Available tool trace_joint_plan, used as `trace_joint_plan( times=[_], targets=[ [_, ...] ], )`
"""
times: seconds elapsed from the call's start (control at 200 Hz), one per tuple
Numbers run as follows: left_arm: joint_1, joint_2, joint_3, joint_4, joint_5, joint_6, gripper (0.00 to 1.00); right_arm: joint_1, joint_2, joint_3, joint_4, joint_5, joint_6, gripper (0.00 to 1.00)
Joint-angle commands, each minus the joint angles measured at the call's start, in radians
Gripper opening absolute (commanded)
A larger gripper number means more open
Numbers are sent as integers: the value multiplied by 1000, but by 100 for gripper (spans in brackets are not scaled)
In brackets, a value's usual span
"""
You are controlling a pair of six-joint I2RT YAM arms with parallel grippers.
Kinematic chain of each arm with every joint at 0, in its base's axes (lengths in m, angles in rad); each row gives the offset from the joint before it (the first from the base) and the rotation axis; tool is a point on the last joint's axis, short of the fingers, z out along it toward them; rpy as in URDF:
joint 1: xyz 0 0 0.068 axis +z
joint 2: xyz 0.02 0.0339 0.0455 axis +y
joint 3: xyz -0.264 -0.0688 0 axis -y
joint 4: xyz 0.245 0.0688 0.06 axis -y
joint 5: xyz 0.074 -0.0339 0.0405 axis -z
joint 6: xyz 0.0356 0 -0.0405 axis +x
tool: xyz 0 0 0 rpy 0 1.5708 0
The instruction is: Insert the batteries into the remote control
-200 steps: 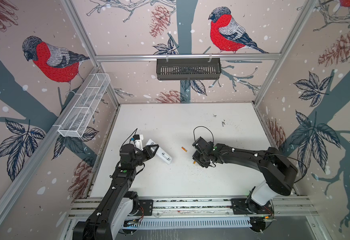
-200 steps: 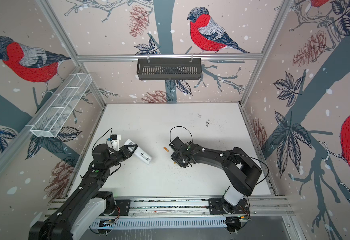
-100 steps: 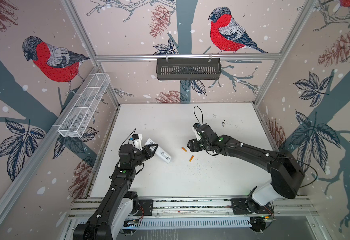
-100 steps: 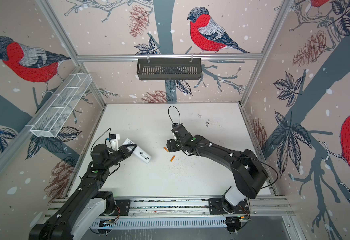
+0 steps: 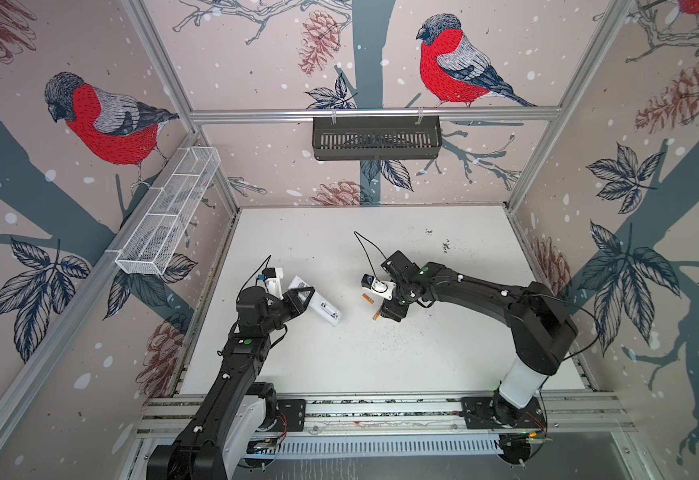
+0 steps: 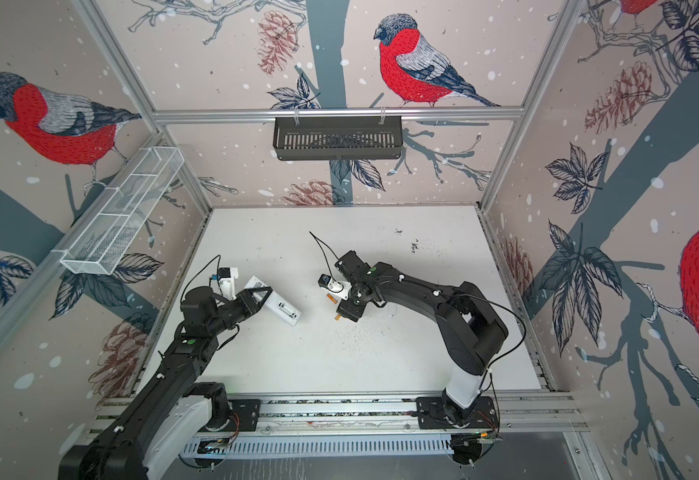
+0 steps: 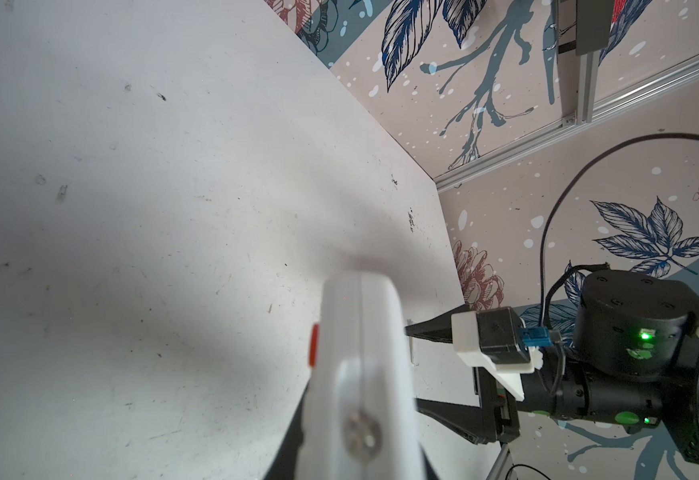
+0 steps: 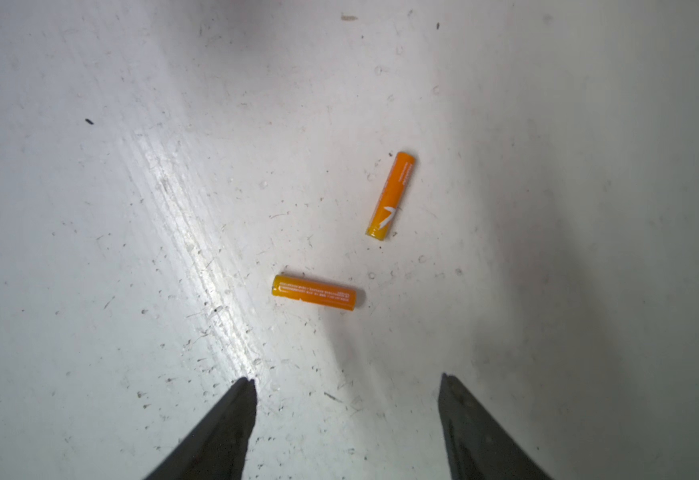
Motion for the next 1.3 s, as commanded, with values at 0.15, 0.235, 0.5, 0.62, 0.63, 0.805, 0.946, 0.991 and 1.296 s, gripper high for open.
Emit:
trace_joint_plan(
  times=[0.15, 0.235, 0.5, 0.62, 0.63, 0.805, 0.946, 0.991, 1.296],
  targets=[
    [14, -6, -2, 46, 22, -2, 0, 55, 17, -68, 119, 64, -143, 65],
    [19, -13, -4, 49, 22, -4, 0, 68, 21, -83, 158, 81, -160, 63],
    [27, -26, -5, 55, 25, -7, 0, 73, 90, -63, 147, 106, -190, 62],
    [29, -32, -4, 55, 24, -7, 0, 70, 110, -62, 148, 99, -208, 61],
    [29, -32, -5, 55, 24, -7, 0, 70, 112, -62, 149, 98, -211, 61],
    [34, -43, -4, 51, 22, -7, 0, 59, 142, -42, 128, 80, -236, 60],
    [36, -46, -3, 48, 22, -5, 0, 58, 156, -32, 91, 39, -240, 51],
    [39, -44, -3, 48, 23, -6, 0, 58, 159, -29, 80, 30, -239, 47],
    [39, -47, -2, 43, 25, -4, 0, 18, 202, 13, -5, -1, -154, 33]
  ],
)
